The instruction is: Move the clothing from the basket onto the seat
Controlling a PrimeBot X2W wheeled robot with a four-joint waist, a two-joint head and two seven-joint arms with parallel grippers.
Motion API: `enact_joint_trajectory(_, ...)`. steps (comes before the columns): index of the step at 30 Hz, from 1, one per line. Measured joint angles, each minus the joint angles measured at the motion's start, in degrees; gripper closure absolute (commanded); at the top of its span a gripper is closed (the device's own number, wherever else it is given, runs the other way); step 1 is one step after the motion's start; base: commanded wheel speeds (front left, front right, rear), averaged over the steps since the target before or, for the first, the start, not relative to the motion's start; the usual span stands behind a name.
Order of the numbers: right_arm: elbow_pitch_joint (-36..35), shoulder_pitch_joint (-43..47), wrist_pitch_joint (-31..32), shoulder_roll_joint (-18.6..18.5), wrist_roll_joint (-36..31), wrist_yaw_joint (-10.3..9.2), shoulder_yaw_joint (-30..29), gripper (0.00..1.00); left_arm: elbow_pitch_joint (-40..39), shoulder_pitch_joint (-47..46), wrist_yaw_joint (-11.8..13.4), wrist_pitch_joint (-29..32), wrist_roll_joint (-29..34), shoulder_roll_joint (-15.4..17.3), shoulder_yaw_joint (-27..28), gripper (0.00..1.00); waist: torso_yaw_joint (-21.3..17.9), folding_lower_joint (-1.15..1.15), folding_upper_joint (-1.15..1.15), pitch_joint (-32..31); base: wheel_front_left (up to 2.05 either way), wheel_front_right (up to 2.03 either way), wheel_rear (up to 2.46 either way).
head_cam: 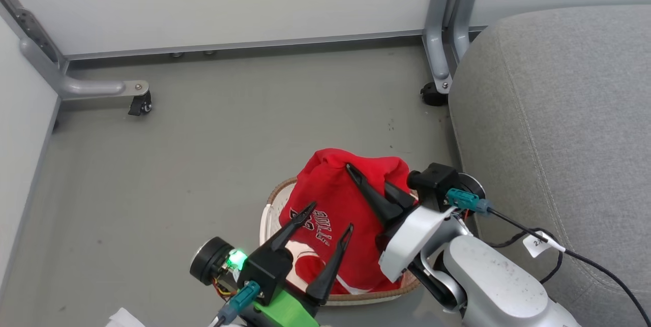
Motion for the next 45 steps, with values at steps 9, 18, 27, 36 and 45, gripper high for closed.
enact_joint_trajectory(9, -0.3, 0.1, -0.2, 0.3, -0.5, 0.0, -1.3, 1.0, 0.2, -0.2, 0.6, -0.3, 0.5, 0.1, -0.3, 0.0, -2.8, 0.0, 0.0, 0.9, 0.0, 0.0, 0.0)
enact_joint_trajectory(18, 0.1, 0.1, -1.3, -0.1, -0.9, 0.0, -3.5, 1.0, 0.1, -2.0, 0.8, 0.0, 1.0, 0.4, -0.8, 0.0, -8.6, 0.0, 0.0, 2.4, 0.0, 0.0, 0.0)
enact_joint_trajectory(27, 0.4, 0.8, -2.7, -2.1, -1.4, 0.0, -12.7, 1.0, -0.9, -4.5, 0.6, 1.3, 1.6, 0.6, -1.8, 0.0, -15.5, 0.0, 0.0, 4.8, 0.0, 0.0, 0.0)
enact_joint_trajectory(36, 1.2, -2.8, -3.7, -3.6, -2.5, 0.0, -24.7, 1.0, -3.6, -9.0, 0.4, 3.4, 3.1, 1.7, -2.0, 0.0, -19.1, 0.0, 0.0, 11.1, 0.0, 0.0, 0.0)
enact_joint_trajectory(45, 2.8, -15.7, -3.9, -9.2, -2.1, 0.0, -38.2, 1.0, -7.2, -17.0, -0.8, 4.9, 5.6, 2.0, -3.5, 0.0, -19.5, 0.01, 0.0, 20.9, 0.0, 0.0, 0.0)
